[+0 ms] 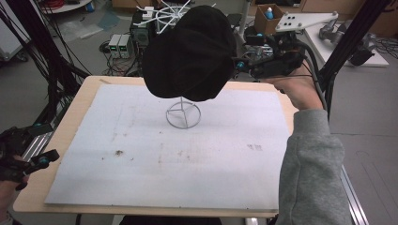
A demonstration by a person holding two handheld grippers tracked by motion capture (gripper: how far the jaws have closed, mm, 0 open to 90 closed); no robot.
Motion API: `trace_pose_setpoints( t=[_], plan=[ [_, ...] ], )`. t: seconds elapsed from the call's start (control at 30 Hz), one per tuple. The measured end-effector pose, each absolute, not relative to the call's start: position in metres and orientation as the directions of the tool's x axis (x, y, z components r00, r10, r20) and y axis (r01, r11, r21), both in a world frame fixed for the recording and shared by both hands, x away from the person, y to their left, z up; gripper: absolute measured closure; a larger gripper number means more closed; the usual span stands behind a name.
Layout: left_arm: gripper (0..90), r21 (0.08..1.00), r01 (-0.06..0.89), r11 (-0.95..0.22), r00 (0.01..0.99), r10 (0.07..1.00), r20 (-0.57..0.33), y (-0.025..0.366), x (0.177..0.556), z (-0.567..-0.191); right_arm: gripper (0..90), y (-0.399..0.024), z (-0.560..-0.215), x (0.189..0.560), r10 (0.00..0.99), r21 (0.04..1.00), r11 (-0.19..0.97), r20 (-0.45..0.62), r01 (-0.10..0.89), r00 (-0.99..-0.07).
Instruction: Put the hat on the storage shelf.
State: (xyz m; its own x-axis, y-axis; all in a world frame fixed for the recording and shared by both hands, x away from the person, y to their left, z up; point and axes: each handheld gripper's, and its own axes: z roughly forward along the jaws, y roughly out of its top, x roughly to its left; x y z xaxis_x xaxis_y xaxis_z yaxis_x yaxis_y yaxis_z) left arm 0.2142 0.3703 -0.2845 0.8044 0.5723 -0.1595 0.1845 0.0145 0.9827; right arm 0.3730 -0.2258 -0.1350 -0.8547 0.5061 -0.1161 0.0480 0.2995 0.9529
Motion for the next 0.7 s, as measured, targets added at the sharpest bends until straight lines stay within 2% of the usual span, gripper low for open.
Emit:
trace_pose_setpoints(
  t=[0.27,0.7],
  plan=[
    [1.7,0.983,0.182,0.007,0.810,0.566,-0.154,0.366,0.211,-0.284,11.4,-0.235,-0.149,0.350,0.524,0.952,0.301,-0.114,0.058,-0.844],
    [1.7,0.981,0.192,-0.012,0.821,0.550,-0.153,0.356,0.219,-0.287,11.3,-0.244,-0.197,0.323,0.525,0.952,0.300,-0.111,0.061,-0.844]
  ],
)
